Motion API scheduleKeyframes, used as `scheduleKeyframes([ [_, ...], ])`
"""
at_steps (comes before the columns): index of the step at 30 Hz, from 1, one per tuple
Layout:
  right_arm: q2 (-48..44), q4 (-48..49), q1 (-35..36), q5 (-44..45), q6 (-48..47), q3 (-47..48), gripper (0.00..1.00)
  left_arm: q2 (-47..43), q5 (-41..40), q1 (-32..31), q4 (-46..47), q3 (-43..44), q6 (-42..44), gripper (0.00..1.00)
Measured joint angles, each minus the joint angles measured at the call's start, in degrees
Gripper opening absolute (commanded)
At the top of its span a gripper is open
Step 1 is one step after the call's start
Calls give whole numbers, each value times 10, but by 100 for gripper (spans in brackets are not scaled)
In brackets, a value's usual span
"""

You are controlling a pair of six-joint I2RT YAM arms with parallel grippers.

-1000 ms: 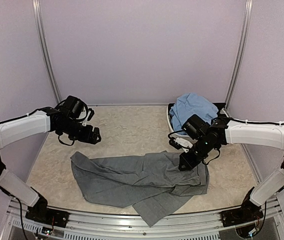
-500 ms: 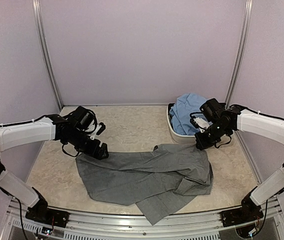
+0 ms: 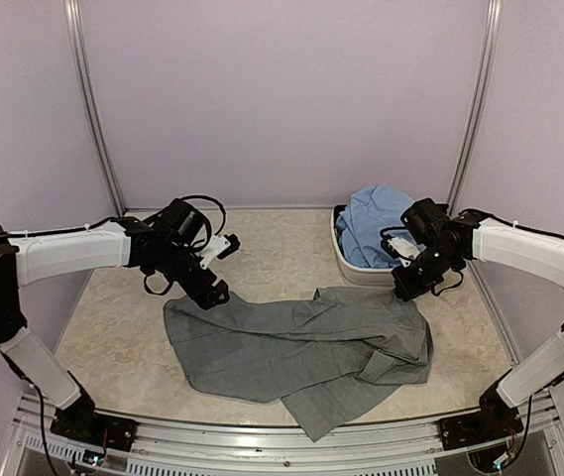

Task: Fold and stack the long sleeve shirts
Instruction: Pick up the flattened shirt from the center of the board.

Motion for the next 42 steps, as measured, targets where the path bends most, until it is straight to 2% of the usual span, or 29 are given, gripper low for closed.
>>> scheduleKeyframes([
  [5, -12, 6, 0, -26, -10, -12, 0, 39, 46, 31, -16, 58, 139, 84],
  [10, -31, 20, 0, -47, -15, -16, 0, 151, 123, 118, -57, 209, 198, 79],
  [12, -41, 23, 2, -54, -16, -19, 0, 193, 142, 147, -59, 235, 209, 79],
  [20, -54, 40, 4, -84, -19, -22, 0, 291, 177, 172, -107, 226, 242, 78],
  [27, -52, 46, 4, -92, -23, -27, 0, 314, 205, 172, -118, 240, 266, 76],
  [37, -51, 50, 5, -98, -27, -30, 0, 305, 243, 166, -95, 209, 288, 58],
  [42, -51, 56, 5, -99, -28, -38, 0, 290, 251, 153, -94, 184, 289, 39],
])
